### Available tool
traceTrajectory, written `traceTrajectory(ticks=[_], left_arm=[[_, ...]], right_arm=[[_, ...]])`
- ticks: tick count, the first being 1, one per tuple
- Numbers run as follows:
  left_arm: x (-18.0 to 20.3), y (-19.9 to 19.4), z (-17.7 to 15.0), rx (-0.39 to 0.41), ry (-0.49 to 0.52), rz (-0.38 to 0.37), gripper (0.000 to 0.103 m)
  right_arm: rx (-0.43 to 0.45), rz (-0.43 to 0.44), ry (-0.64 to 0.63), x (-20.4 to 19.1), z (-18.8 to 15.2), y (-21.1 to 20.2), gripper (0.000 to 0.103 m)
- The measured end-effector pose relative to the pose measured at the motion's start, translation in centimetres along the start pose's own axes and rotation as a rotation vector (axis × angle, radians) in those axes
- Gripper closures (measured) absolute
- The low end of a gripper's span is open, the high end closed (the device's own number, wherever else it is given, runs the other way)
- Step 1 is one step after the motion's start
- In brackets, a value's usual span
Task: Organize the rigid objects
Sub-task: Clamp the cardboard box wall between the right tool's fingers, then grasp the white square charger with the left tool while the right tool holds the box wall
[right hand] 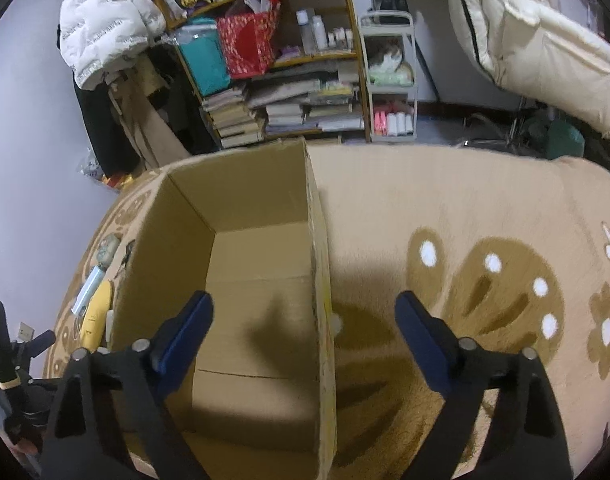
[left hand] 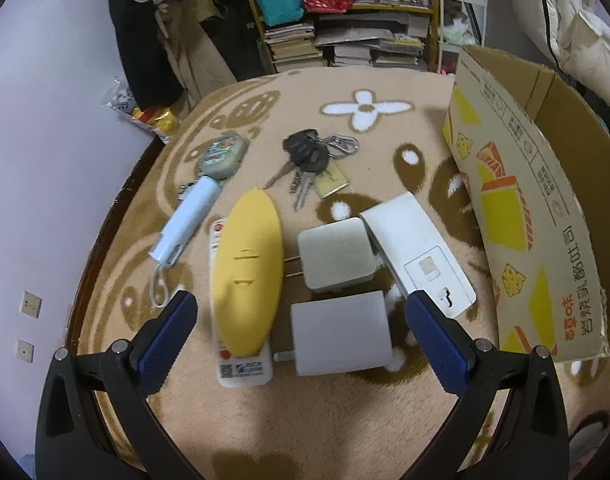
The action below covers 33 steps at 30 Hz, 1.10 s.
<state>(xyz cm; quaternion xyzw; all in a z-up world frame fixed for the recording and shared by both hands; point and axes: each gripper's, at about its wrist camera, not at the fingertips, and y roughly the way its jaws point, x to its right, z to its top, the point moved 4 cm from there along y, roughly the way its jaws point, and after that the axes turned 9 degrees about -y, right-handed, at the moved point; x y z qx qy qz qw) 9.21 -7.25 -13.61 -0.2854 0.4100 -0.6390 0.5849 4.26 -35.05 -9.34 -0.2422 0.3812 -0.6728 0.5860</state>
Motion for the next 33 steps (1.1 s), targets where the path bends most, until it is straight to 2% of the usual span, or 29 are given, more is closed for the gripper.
traceTrajectory(ticks=[6, 9, 11, 14, 16, 17, 22, 24, 26, 27, 29, 30, 31, 33], left_arm=[[0.9, 2.5, 0.0, -0.058, -0.001, 0.002, 0.000], [0.9, 3.4, -0.2, -0.079, -0.003, -0.001, 0.000], [1.1, 3.8, -0.3, -0.090, 0.004, 0.005, 0.000], [1.2, 4.1, -0.6, -0.096, 0.009, 0.014, 0.000], [1.1, 4.1, -0.7, -0.071, 0.033, 0.077, 0.000], [1.2, 4.3, -0.7, -0.073, 0.044, 0.085, 0.000], [1.1, 5.1, -1.0, -0.114, 0.018, 0.033, 0.000], [1.0, 5.2, -1.1, -0.123, 0.016, 0.013, 0.007], [1.0, 5.3, -1.1, -0.127, 0.016, 0.003, 0.016], [1.1, 5.3, -1.1, -0.120, 0.021, -0.003, 0.018], [1.5, 5.3, -1.2, -0.132, 0.031, -0.045, 0.032], [1.6, 5.4, -1.3, -0.143, 0.036, -0.058, 0.036], [1.7, 5.6, -1.5, -0.150, 0.042, -0.050, 0.039], [2.1, 5.7, -1.9, -0.145, 0.061, -0.047, 0.040]], right_arm=[[-0.099, 0.038, 0.005, 0.3, -0.8, 2.1, 0.032], [-0.137, 0.038, -0.021, 0.1, -1.2, 2.8, 0.048], [-0.169, 0.038, -0.037, -0.1, -1.4, 3.3, 0.073], [-0.196, 0.030, -0.054, -0.2, -1.8, 3.9, 0.076], [-0.202, 0.017, -0.062, -0.3, -2.0, 4.0, 0.080], [-0.204, 0.012, -0.064, -0.2, -2.0, 4.0, 0.081], [-0.216, 0.011, -0.056, -0.1, -2.4, 4.1, 0.081], [-0.226, -0.002, -0.071, -0.2, -2.5, 4.4, 0.084], [-0.233, -0.031, -0.101, -0.2, -2.5, 4.5, 0.093], [-0.235, -0.033, -0.107, -0.3, -2.5, 4.5, 0.093], [-0.235, -0.031, -0.104, -0.3, -2.6, 4.4, 0.093], [-0.235, -0.031, -0.103, -0.3, -2.6, 4.4, 0.093], [-0.235, -0.031, -0.102, -0.3, -2.6, 4.3, 0.093], [-0.236, -0.029, -0.098, -0.2, -2.7, 4.3, 0.093]])
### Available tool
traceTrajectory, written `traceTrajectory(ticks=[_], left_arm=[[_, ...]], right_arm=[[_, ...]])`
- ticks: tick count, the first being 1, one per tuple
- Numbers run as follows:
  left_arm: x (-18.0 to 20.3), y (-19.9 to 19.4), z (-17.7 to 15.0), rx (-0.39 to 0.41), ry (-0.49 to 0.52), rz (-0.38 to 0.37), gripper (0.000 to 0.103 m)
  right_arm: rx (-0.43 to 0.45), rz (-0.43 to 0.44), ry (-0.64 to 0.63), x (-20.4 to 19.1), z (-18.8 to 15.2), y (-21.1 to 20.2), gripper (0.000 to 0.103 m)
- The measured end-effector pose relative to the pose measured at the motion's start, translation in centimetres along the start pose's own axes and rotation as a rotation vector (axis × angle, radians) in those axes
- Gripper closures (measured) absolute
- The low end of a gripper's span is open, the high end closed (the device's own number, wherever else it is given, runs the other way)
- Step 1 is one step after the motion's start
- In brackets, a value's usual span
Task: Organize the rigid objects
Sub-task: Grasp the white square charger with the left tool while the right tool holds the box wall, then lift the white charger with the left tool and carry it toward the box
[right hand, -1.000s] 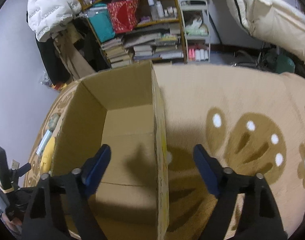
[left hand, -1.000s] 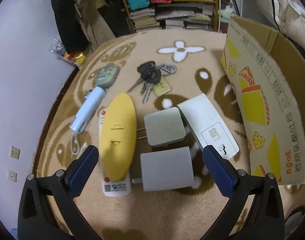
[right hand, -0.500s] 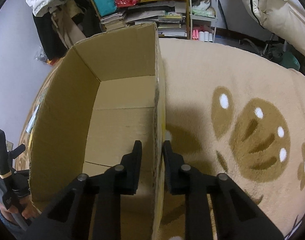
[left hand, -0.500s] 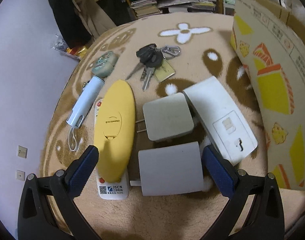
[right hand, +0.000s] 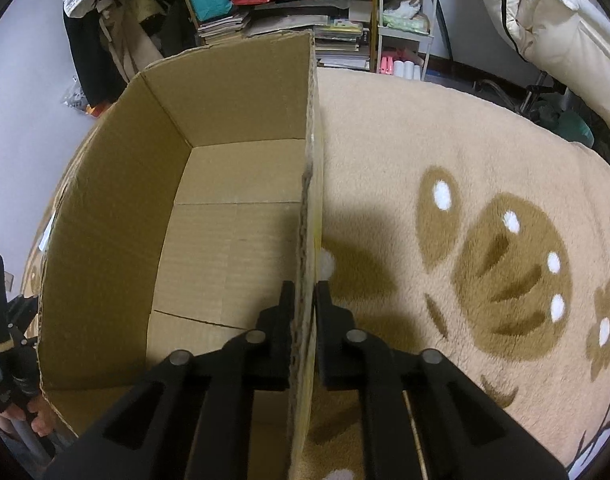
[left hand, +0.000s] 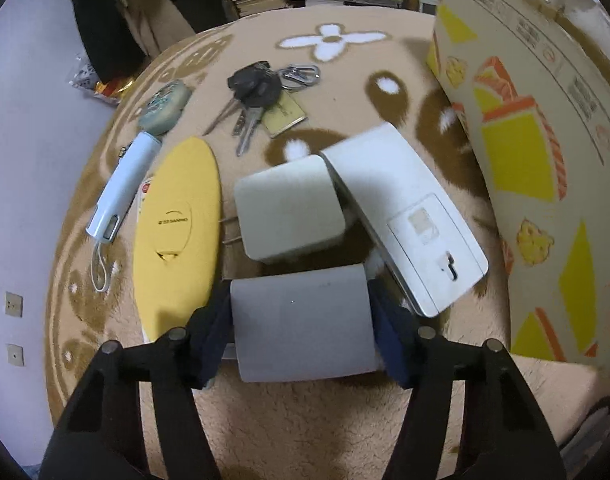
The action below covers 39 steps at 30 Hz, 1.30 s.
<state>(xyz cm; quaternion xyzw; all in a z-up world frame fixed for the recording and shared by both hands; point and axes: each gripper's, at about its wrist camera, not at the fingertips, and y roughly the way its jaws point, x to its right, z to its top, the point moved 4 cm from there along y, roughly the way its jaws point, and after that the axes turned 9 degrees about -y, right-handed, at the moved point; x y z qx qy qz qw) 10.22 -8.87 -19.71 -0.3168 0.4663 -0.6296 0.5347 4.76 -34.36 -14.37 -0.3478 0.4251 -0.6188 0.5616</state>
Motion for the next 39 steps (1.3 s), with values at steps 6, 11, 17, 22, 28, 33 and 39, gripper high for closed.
traceTrajectory(ticks=[6, 11, 17, 22, 28, 33, 39], left_arm=[[0.4, -0.8, -0.8, 0.017, 0.011, 0.004, 0.041], [0.6, -2.2, -1.0, 0.014, -0.001, -0.003, 0.042], [1.1, -4.8, -0.9, 0.092, 0.027, 0.004, 0.043], [0.9, -6.6, -0.7, 0.135, 0.026, -0.012, 0.043], [-0.3, -7.3, -0.4, 0.156, -0.018, 0.010, 0.043], [-1.1, -7.5, 0.0, 0.163, -0.043, 0.008, 0.043], [-1.1, -10.1, 1.0, 0.251, -0.039, -0.035, 0.043]], right_arm=[[0.003, 0.002, 0.001, 0.3, -0.2, 0.0, 0.095], [0.001, -0.007, -0.003, 0.2, -0.4, 0.1, 0.096], [0.000, -0.005, 0.002, 0.1, -0.4, 0.2, 0.096], [0.001, -0.004, 0.004, 0.3, -0.5, 0.1, 0.096], [0.002, -0.005, 0.004, 0.3, -0.5, 0.1, 0.096], [0.001, -0.010, 0.001, 0.3, -0.5, 0.1, 0.096], [-0.004, -0.010, 0.004, 0.4, -0.5, 0.2, 0.096]])
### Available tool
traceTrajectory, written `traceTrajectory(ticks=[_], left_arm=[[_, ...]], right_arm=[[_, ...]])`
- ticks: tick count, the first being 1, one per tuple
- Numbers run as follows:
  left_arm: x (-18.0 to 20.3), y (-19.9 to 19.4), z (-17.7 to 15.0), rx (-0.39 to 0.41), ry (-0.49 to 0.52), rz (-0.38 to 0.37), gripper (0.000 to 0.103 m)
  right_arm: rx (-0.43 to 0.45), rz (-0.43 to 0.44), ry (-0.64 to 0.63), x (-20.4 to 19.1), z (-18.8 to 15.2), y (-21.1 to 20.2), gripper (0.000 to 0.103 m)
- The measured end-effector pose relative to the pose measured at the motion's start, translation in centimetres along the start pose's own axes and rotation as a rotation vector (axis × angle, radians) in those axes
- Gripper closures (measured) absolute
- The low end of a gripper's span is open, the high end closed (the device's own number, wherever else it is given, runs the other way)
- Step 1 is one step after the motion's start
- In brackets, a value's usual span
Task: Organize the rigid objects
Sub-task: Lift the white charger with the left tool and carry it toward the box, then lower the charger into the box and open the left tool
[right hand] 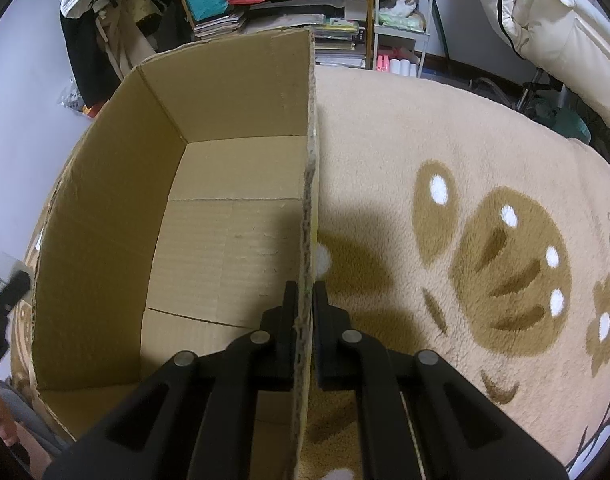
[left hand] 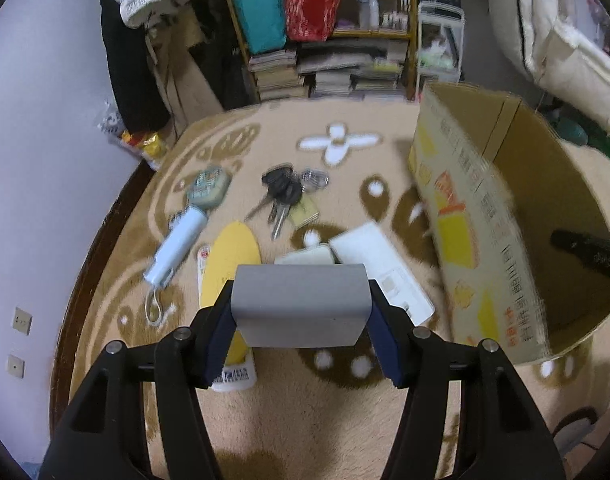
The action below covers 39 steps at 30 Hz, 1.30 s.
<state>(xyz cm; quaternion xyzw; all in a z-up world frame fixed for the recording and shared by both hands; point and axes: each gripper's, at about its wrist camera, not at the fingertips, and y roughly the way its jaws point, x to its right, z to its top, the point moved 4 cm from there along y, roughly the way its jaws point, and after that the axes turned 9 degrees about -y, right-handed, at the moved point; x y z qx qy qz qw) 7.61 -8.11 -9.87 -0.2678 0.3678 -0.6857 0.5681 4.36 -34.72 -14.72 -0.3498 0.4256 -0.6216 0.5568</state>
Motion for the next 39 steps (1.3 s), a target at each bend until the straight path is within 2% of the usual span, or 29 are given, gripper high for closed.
traceTrajectory(ticks=[7, 13, 16, 21, 31, 39], left_arm=[[1.7, -2.4, 1.8, 0.091, 0.038, -0.027, 0.043], [4.1, -3.4, 2.7, 0.128, 0.082, -0.060, 0.043], [4.4, -4.1, 3.6, 0.129, 0.058, -0.105, 0.043], [5.3, -5.0, 4.8, 0.163, 0.085, -0.093, 0.043], [8.0, -5.8, 7.2, 0.191, 0.110, -0.139, 0.043], [11.9, -4.8, 7.4, 0.161, 0.115, -0.213, 0.043]], right_arm=[[-0.001, -0.004, 0.002, -0.3, 0.0, 0.0, 0.096], [-0.001, -0.003, 0.009, -0.2, 0.0, 0.0, 0.096], [-0.003, -0.012, 0.011, -0.2, 0.1, 0.0, 0.096], [-0.003, -0.019, -0.020, -0.8, 0.2, 0.1, 0.096], [-0.001, -0.012, -0.025, -0.6, -0.1, 0.1, 0.096], [0.000, -0.004, -0.024, -0.4, -0.1, 0.2, 0.096]])
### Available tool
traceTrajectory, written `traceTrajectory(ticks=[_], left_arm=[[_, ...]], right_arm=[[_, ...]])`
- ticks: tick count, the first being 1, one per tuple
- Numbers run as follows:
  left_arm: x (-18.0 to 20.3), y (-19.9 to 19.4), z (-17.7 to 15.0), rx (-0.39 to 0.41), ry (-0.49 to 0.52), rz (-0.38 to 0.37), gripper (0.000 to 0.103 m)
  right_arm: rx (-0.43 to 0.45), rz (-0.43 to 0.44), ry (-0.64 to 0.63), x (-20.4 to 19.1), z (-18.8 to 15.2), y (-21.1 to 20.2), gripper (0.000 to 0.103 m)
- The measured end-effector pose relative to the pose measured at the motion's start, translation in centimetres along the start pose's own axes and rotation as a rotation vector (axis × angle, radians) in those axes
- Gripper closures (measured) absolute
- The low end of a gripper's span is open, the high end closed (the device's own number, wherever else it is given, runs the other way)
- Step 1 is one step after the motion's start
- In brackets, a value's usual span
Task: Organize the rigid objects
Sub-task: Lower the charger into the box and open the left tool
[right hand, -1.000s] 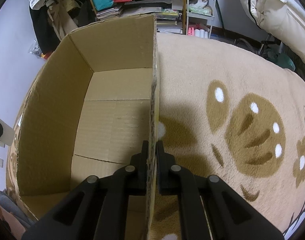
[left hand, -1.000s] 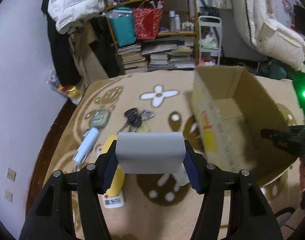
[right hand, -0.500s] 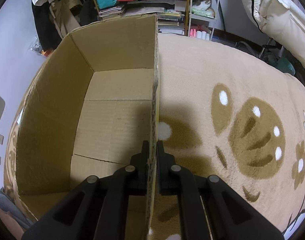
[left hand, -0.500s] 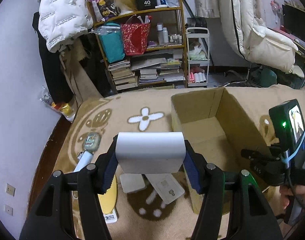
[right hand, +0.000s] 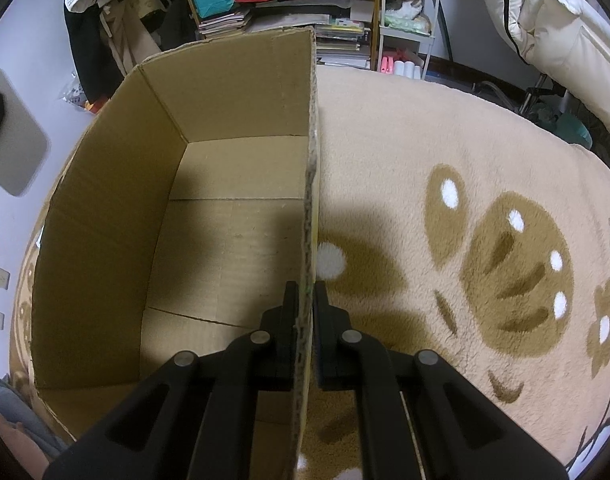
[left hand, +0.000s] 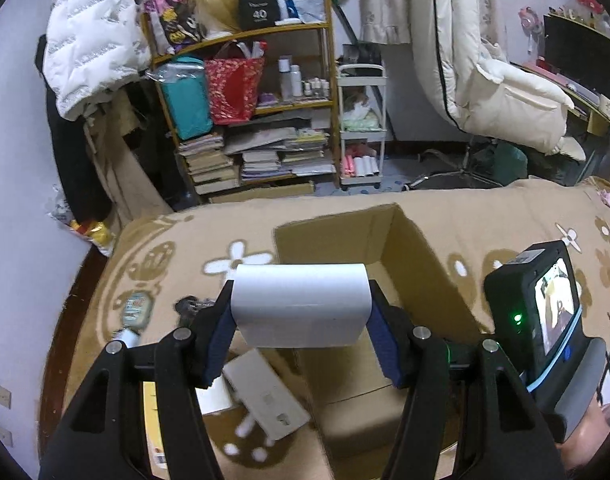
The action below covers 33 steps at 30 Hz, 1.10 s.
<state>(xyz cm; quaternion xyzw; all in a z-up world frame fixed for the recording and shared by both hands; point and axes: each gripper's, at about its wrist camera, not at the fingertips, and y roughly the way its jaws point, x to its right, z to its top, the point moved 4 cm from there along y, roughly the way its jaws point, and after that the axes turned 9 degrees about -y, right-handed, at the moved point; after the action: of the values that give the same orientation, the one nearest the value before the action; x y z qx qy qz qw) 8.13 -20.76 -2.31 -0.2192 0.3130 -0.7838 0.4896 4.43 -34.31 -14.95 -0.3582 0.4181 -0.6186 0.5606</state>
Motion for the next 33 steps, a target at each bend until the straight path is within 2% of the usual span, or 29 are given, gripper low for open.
traceTrajectory(ticks=[2, 7, 11, 19, 23, 28, 30, 33], left_arm=[[0.6, 0.7, -0.3, -0.018, -0.001, -0.014, 0.043], [2.5, 2.8, -1.6, -0.055, 0.064, 0.012, 0.043], [2.8, 3.8, -2.4, -0.094, 0.054, 0.011, 0.043], [3.0, 3.6, -2.9, -0.087, 0.076, 0.023, 0.043], [3.2, 3.0, -2.9, -0.076, 0.083, 0.002, 0.040], [2.6, 2.2, -2.2, -0.046, 0.082, 0.066, 0.038], [2.0, 2.0, -1.8, -0.048, 0.074, 0.080, 0.037], [1.1, 1.5, -1.3, -0.037, 0.071, 0.105, 0.027]], right_arm=[[0.000, 0.001, -0.001, 0.0, 0.0, 0.0, 0.096], [0.001, 0.013, 0.010, 0.2, -0.1, 0.1, 0.096], [0.002, 0.021, 0.013, 0.4, -0.1, 0.1, 0.096], [0.004, 0.018, 0.007, 0.2, -0.1, 0.0, 0.096], [0.010, 0.020, -0.002, 0.1, 0.0, -0.1, 0.095], [0.003, 0.043, 0.005, 0.3, 0.1, 0.3, 0.095], [-0.005, 0.010, -0.006, 0.3, 0.0, 0.5, 0.096], [-0.004, 0.015, 0.000, 0.4, 0.0, 0.6, 0.096]])
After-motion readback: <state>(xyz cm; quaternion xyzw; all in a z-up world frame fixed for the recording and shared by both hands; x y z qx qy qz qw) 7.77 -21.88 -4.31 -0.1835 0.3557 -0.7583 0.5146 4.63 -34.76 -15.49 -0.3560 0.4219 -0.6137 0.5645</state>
